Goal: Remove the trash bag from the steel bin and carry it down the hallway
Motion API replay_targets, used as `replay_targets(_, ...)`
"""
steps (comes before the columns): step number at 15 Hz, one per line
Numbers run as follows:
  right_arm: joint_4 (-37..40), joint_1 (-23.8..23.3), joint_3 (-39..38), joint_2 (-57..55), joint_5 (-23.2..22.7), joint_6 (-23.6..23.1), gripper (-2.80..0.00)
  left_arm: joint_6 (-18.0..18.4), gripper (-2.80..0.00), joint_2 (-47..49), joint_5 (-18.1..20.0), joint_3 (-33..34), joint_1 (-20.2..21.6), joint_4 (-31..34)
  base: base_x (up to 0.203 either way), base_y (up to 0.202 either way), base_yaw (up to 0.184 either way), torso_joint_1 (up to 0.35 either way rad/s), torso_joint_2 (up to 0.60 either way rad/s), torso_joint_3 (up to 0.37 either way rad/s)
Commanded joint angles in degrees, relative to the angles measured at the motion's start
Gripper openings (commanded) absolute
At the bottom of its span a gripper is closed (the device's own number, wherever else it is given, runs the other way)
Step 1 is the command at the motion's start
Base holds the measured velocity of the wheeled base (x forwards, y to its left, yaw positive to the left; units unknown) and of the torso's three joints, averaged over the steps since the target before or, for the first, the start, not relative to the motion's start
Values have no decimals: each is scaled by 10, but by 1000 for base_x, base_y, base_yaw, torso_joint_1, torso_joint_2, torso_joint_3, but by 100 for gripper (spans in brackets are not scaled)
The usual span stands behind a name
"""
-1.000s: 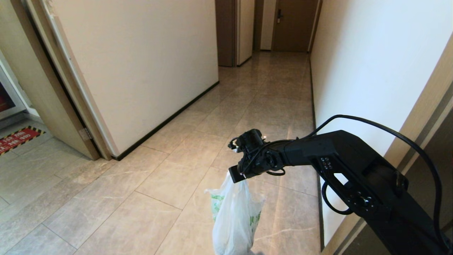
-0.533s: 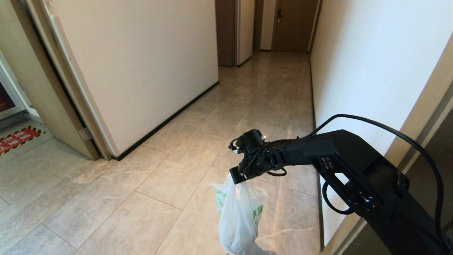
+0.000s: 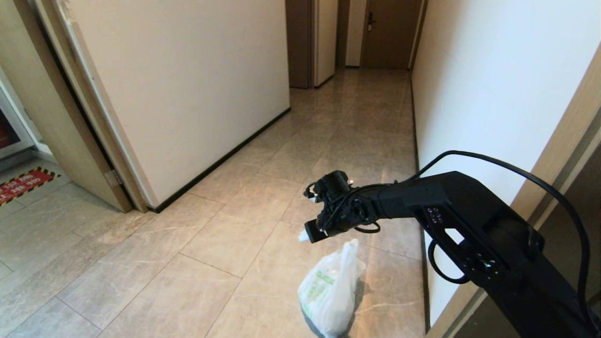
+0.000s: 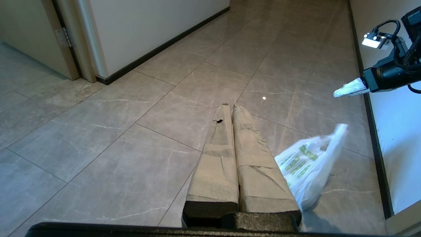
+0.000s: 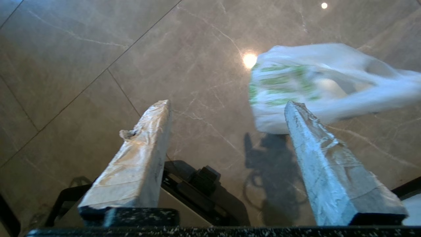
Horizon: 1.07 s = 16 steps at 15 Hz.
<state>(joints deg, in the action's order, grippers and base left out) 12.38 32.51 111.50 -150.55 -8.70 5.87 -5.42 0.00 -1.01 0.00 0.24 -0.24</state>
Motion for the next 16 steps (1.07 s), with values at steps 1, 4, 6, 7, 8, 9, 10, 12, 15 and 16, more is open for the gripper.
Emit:
replay_targets(1, 3, 6, -2, 20, -1, 7, 0, 0, -280, 0, 0, 0, 0, 0, 0, 0, 0, 0, 0, 0)
replay_targets(4, 9, 32, -2, 71, -1, 23, 0, 0, -280, 0, 0, 0, 1, 0, 0, 0, 0, 0, 0, 0)
replay_targets(6, 30, 50, -3, 92, -1, 26, -280, 0, -280, 0, 0, 0, 0, 0, 0, 0, 0, 0, 0, 0)
replay_targets(7, 35, 57, -5, 98, -1, 28, -280, 0, -280, 0, 0, 0, 0, 0, 0, 0, 0, 0, 0, 0)
replay_targets(8, 41, 64, -8, 110, -1, 29, -280, 0, -280, 0, 0, 0, 0, 0, 0, 0, 0, 0, 0, 0)
replay_targets(9, 54, 77, -10, 120, 1, 29, -280, 0, -280, 0, 0, 0, 0, 0, 0, 0, 0, 0, 0, 0)
replay_targets(10, 56, 86, -9, 124, 17, 30, -280, 0, -280, 0, 0, 0, 0, 0, 0, 0, 0, 0, 0, 0)
replay_targets(12, 58, 101, -15, 141, 46, 32, -280, 0, -280, 0, 0, 0, 0, 0, 0, 0, 0, 0, 0, 0)
replay_targets(15, 55, 114, -54, 179, 52, 46, -280, 0, -280, 0, 0, 0, 0, 0, 0, 0, 0, 0, 0, 0)
replay_targets(16, 55, 115, -62, 194, 52, 47, -280, 0, -280, 0, 0, 1, 0, 0, 0, 0, 0, 0, 0, 0)
